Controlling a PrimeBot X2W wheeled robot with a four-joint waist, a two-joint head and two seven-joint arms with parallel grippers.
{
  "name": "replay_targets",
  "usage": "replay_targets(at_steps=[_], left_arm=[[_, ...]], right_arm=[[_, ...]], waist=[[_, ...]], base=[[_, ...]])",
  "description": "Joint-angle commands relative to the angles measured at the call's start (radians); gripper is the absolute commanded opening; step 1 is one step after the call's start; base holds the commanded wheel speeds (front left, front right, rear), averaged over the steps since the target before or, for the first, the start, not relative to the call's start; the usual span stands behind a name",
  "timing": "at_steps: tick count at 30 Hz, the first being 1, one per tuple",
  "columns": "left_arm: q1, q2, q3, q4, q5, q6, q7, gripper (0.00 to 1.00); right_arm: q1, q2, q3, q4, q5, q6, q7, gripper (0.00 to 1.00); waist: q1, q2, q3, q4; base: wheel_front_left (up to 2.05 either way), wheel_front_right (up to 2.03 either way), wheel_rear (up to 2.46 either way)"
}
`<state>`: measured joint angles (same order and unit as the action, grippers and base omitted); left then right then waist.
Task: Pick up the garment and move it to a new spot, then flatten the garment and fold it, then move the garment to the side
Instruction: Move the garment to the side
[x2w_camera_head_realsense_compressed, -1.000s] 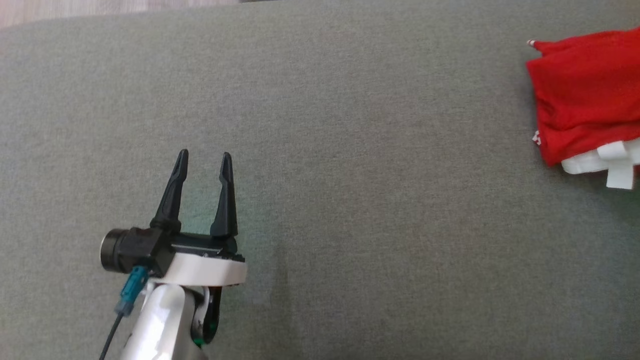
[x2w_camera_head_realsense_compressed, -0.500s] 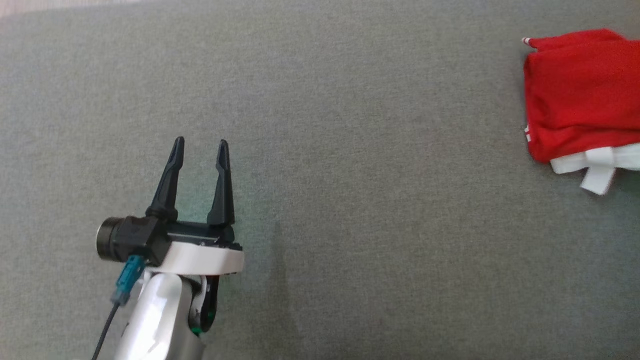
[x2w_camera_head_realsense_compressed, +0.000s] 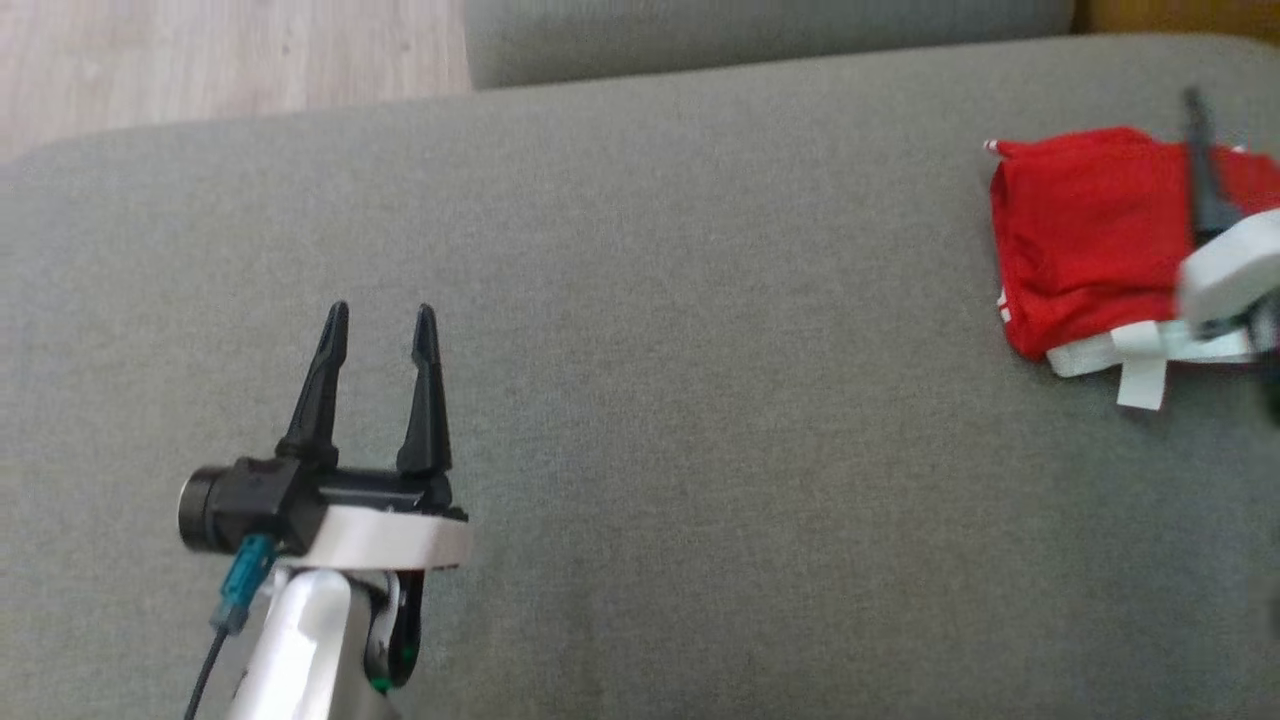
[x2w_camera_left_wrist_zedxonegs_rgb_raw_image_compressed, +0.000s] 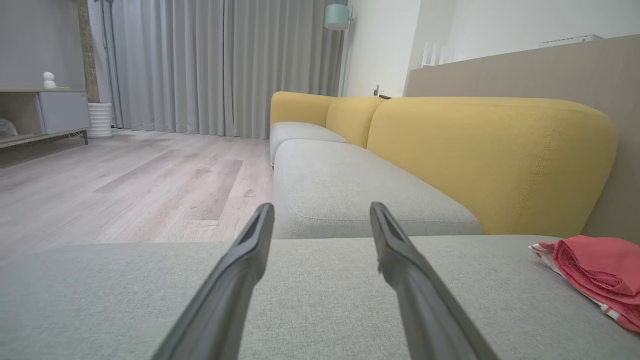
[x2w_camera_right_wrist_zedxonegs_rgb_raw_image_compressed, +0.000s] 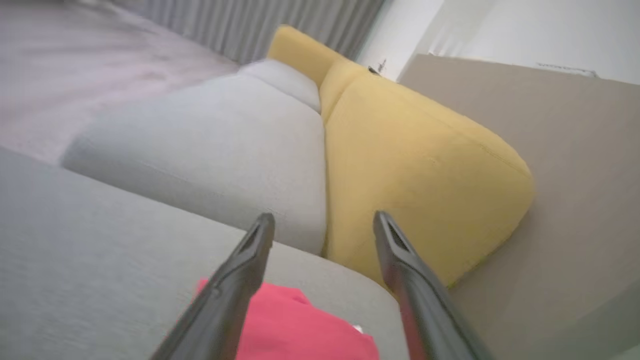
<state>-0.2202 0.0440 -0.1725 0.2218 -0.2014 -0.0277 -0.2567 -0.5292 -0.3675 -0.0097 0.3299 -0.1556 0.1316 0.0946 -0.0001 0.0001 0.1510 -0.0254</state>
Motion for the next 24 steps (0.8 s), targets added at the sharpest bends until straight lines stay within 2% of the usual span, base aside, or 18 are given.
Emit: replay_targets(at_steps=[1, 8, 11, 19, 24], left_arm=[[-0.007, 0.006, 0.039, -0.033, 0.002, -0.004, -0.005, 1.0], [0.048, 0.006, 0.064, -0.063, -0.008, 0.009, -0.005, 1.0], [0.073, 0.006, 0.068, -0.071, -0.008, 0.012, -0.005, 1.0], [0.129, 0.006, 0.055, -0.06, -0.025, 0.026, -0.005, 1.0], [0.148, 0.006, 0.044, -0.061, -0.024, 0.036, -0.005, 1.0]], right_arm=[[0.007, 0.018, 0.018, -0.045, 0.018, -0.001, -0.017, 1.0], [0.09, 0.241, 0.018, -0.105, 0.088, -0.001, -0.13, 1.0], [0.142, 0.289, 0.008, -0.11, 0.127, -0.001, -0.184, 1.0], [0.286, 0.317, 0.017, -0.058, 0.266, -0.001, -0.299, 1.0], [0.353, 0.317, 0.016, -0.034, 0.279, -0.001, -0.336, 1.0]], waist=[[0.0001, -0.0001, -0.035, -0.001], [0.0001, -0.0001, -0.102, 0.006], [0.0001, -0.0001, -0.12, 0.009], [0.0001, -0.0001, -0.138, 0.021], [0.0001, -0.0001, -0.145, 0.025]], base=[[0.0, 0.0, 0.0], [0.0, 0.0, 0.0], [0.0, 0.0, 0.0], [0.0, 0.0, 0.0], [0.0, 0.0, 0.0]])
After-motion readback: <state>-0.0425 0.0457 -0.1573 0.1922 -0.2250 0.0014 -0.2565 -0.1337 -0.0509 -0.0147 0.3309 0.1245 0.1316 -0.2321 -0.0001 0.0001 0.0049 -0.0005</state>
